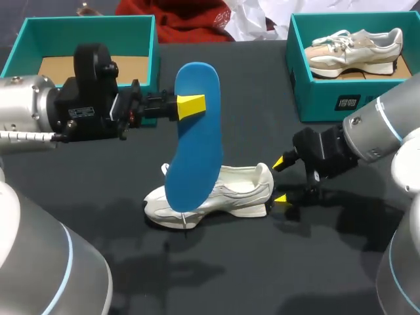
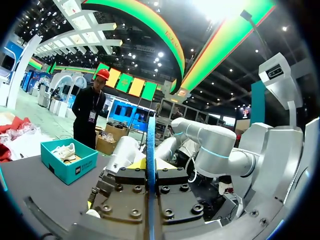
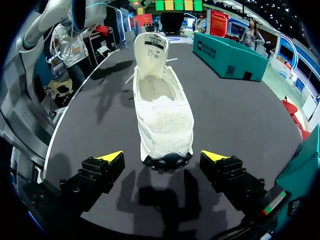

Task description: Take the shoe out of the shoebox, open the shoe tongue, remove and reinsert the insole, then place the shoe into the shoebox

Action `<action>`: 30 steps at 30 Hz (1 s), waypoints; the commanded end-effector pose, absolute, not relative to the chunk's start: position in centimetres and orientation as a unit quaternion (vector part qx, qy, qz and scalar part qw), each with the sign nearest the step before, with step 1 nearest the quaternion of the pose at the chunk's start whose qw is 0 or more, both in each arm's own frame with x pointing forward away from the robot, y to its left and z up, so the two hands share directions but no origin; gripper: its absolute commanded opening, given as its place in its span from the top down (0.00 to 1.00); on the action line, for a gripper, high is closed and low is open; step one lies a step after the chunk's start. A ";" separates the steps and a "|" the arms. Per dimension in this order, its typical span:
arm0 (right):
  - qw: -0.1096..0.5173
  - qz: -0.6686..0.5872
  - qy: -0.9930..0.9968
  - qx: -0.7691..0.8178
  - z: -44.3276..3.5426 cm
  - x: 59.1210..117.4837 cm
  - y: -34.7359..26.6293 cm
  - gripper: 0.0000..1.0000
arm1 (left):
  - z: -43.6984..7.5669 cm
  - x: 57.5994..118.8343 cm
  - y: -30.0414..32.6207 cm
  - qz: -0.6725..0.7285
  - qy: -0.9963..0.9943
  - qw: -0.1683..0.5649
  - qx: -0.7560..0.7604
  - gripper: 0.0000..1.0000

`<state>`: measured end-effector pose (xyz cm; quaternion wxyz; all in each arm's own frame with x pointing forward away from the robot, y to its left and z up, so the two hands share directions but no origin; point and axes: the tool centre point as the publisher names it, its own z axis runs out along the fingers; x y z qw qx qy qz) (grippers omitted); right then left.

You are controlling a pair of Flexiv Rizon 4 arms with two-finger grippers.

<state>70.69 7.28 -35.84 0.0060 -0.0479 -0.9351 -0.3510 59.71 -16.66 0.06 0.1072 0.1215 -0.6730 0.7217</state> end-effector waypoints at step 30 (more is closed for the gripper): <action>0.008 -0.076 -0.996 -0.054 -31.0 70.8 8.8 0.00 | 0.0 60.0 -17.0 0.722 -0.672 0.108 0.121 1.00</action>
